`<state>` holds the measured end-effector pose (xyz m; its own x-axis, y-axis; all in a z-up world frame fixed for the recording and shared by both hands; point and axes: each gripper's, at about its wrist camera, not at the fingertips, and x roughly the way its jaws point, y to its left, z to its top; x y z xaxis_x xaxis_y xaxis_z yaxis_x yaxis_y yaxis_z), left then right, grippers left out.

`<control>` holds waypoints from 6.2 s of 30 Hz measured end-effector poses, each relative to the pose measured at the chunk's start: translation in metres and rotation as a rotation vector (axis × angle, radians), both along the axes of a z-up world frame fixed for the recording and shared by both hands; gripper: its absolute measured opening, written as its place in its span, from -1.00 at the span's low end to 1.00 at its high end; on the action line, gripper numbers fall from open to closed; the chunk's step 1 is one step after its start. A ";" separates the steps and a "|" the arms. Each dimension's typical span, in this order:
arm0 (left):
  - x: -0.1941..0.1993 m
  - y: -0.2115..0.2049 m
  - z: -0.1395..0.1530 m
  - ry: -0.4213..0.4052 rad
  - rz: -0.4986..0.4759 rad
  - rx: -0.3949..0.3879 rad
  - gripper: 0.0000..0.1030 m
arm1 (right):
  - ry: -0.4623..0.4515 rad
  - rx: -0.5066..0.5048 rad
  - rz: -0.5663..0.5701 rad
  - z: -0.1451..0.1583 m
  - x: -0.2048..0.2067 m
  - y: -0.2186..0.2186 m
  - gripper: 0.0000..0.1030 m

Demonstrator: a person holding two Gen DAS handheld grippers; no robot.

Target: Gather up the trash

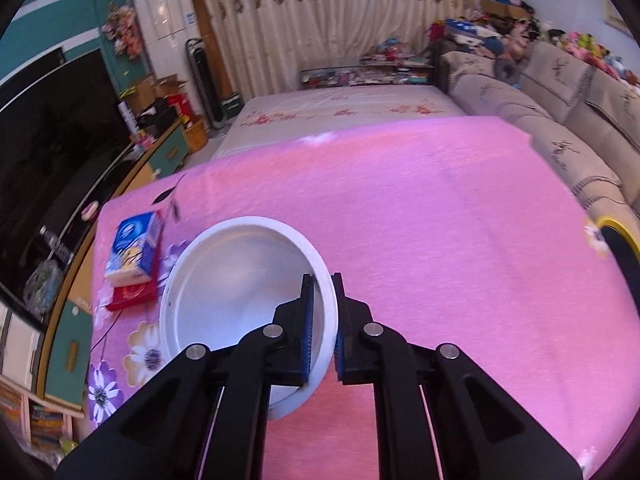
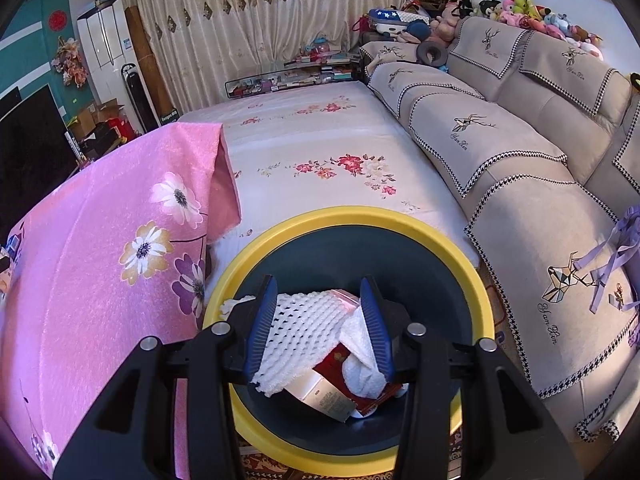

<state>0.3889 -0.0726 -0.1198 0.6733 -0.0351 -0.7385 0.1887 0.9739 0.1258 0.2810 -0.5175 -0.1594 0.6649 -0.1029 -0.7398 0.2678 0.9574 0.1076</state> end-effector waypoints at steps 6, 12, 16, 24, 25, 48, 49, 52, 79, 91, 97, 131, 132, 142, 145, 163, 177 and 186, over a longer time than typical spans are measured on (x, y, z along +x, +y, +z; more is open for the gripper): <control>-0.032 -0.089 0.025 -0.022 -0.197 -0.041 -0.83 | -0.035 0.006 -0.026 0.008 -0.024 -0.019 -0.19; -0.062 -0.209 0.035 -0.014 -0.425 -0.083 -0.82 | -0.068 -0.007 -0.063 0.018 -0.053 -0.044 -0.19; -0.076 -0.286 0.026 0.020 -0.543 -0.086 -0.82 | -0.086 -0.001 -0.088 0.023 -0.072 -0.062 -0.19; -0.086 -0.407 -0.016 0.122 -0.639 -0.042 -0.82 | -0.103 0.002 -0.107 0.024 -0.094 -0.090 -0.19; -0.084 -0.415 -0.022 0.131 -0.643 -0.037 -0.82 | -0.103 0.004 -0.108 0.023 -0.095 -0.092 -0.19; -0.145 -0.286 0.059 -0.155 -0.440 -0.113 0.91 | -0.167 -0.010 -0.007 0.041 -0.144 -0.033 0.04; -0.154 -0.259 0.066 -0.161 -0.399 -0.137 0.91 | -0.180 -0.015 0.009 0.045 -0.148 -0.022 0.08; -0.178 -0.185 0.081 -0.193 -0.259 -0.212 0.91 | -0.216 -0.037 0.062 0.060 -0.160 0.009 0.15; -0.301 0.022 0.094 -0.317 0.177 -0.172 0.91 | -0.332 -0.116 0.165 0.111 -0.219 0.113 0.73; -0.297 0.019 0.092 -0.296 0.166 -0.172 0.91 | -0.332 -0.110 0.165 0.108 -0.215 0.114 0.76; -0.297 0.019 0.093 -0.295 0.167 -0.177 0.91 | -0.328 -0.110 0.170 0.106 -0.213 0.118 0.76; -0.291 0.015 0.084 -0.273 0.155 -0.181 0.91 | -0.321 -0.092 0.168 0.100 -0.211 0.119 0.76; -0.291 0.014 0.083 -0.272 0.155 -0.180 0.91 | -0.321 -0.092 0.168 0.100 -0.211 0.119 0.76; -0.291 0.015 0.080 -0.265 0.153 -0.183 0.91 | -0.320 -0.088 0.166 0.098 -0.211 0.119 0.76; -0.290 0.015 0.079 -0.263 0.151 -0.182 0.91 | -0.320 -0.087 0.165 0.098 -0.212 0.119 0.76; -0.285 0.015 0.077 -0.250 0.153 -0.182 0.91 | -0.307 -0.083 0.166 0.092 -0.210 0.117 0.76; -0.281 0.014 0.072 -0.243 0.113 -0.209 0.91 | -0.298 -0.080 0.170 0.088 -0.205 0.118 0.76; -0.212 0.034 0.050 -0.143 0.177 -0.163 0.91 | -0.304 -0.069 0.270 0.098 -0.144 0.148 0.86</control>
